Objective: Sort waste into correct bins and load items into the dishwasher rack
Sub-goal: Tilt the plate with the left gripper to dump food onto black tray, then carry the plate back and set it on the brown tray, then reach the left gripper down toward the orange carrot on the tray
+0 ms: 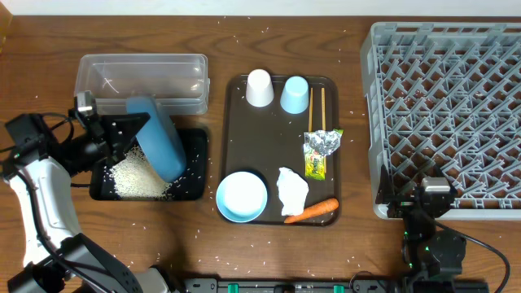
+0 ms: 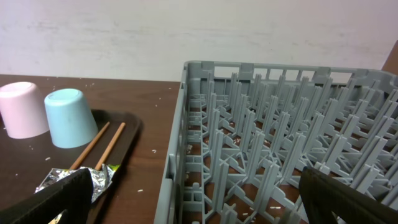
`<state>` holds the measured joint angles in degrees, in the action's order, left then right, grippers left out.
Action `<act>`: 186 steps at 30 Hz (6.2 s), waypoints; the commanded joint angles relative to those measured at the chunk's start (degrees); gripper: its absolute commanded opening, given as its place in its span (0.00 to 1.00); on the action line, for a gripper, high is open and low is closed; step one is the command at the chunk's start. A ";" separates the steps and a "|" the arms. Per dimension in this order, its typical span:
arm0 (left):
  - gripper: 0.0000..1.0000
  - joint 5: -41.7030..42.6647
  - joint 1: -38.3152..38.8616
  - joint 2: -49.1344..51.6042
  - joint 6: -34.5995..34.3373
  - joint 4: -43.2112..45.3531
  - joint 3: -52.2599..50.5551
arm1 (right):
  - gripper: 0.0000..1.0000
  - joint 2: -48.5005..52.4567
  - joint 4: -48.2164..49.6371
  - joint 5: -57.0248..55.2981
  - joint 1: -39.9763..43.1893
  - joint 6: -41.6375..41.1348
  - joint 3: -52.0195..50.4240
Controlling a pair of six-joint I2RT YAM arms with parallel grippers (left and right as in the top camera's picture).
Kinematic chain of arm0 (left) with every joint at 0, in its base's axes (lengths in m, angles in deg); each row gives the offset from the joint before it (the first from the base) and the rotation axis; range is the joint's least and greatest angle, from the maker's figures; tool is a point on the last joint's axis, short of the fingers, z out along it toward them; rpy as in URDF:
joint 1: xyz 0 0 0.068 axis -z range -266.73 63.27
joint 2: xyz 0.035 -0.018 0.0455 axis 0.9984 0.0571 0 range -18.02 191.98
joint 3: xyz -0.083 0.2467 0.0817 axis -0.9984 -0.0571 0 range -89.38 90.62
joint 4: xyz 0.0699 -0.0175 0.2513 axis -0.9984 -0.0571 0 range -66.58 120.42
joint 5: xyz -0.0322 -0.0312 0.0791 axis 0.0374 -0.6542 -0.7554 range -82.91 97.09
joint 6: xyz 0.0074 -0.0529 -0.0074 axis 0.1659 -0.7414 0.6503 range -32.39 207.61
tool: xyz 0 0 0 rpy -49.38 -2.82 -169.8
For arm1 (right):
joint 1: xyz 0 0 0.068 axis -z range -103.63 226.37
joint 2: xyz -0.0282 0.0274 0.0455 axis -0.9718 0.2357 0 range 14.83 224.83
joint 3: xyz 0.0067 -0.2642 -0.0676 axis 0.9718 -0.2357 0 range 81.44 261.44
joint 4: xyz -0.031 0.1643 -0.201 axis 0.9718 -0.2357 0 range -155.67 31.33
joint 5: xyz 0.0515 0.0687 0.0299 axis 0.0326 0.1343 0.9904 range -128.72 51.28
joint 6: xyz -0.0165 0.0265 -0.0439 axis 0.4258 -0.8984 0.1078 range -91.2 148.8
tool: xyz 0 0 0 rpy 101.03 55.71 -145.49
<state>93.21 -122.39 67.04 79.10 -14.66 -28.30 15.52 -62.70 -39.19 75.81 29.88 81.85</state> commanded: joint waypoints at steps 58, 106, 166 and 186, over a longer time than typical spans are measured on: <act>0.07 -80.81 73.13 6.71 -6.84 28.06 0.79 | 0.99 -0.35 -0.24 -0.13 -0.26 0.46 -0.09; 0.98 -64.65 79.80 -1.73 -27.71 7.58 0.63 | 0.99 -0.37 -0.24 -0.13 -0.26 0.46 -0.09; 0.88 -88.96 97.72 17.84 21.68 21.00 0.63 | 0.99 -0.35 -0.24 -0.13 -0.26 0.48 -0.09; 0.82 -91.76 101.04 18.38 24.13 21.22 0.63 | 0.99 -0.35 -0.22 -0.13 -0.26 0.46 -0.09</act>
<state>2.38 -21.25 84.48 102.64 6.48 -28.28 15.52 -62.70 -39.19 75.81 29.88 81.85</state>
